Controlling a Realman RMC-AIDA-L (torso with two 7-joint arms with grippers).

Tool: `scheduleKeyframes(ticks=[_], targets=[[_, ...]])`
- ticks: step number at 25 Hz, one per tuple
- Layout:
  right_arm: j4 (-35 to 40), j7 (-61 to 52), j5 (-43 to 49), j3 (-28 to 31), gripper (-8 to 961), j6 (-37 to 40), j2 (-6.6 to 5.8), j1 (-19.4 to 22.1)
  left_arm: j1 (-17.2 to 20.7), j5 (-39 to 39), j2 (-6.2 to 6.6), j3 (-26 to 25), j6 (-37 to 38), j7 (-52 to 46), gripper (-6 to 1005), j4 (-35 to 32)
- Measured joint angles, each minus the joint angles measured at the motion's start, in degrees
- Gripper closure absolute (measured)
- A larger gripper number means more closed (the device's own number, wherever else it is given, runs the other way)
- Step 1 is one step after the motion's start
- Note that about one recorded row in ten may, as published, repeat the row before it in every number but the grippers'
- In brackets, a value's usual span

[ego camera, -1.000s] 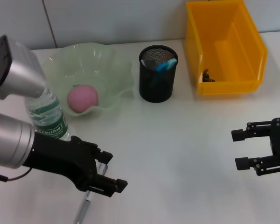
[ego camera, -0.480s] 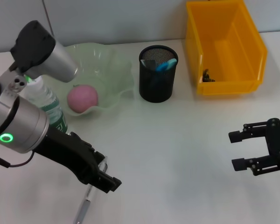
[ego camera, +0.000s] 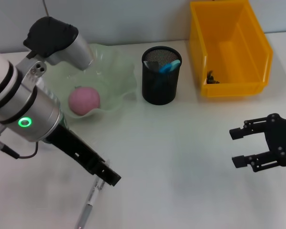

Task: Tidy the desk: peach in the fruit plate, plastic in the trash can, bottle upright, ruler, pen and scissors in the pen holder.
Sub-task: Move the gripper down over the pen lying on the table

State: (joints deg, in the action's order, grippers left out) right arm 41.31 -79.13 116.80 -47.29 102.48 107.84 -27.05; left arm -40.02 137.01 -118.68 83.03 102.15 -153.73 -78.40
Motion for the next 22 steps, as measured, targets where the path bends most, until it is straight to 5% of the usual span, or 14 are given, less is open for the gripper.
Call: scheduleKeyframes(ticks=[6, 22], targets=[[0.0, 0.3, 2.6, -0.1, 206, -2.9, 0.05, -1.6, -2.9, 7.3, -0.43, 1.2, -2.4, -8.1, 213, 1.8], [0.3, -0.8, 3.0, 0.0, 206, -4.4, -0.29, -3.6, -5.4, 8.9, -0.50, 4.8, -0.9, -11.2, 216, 7.1]])
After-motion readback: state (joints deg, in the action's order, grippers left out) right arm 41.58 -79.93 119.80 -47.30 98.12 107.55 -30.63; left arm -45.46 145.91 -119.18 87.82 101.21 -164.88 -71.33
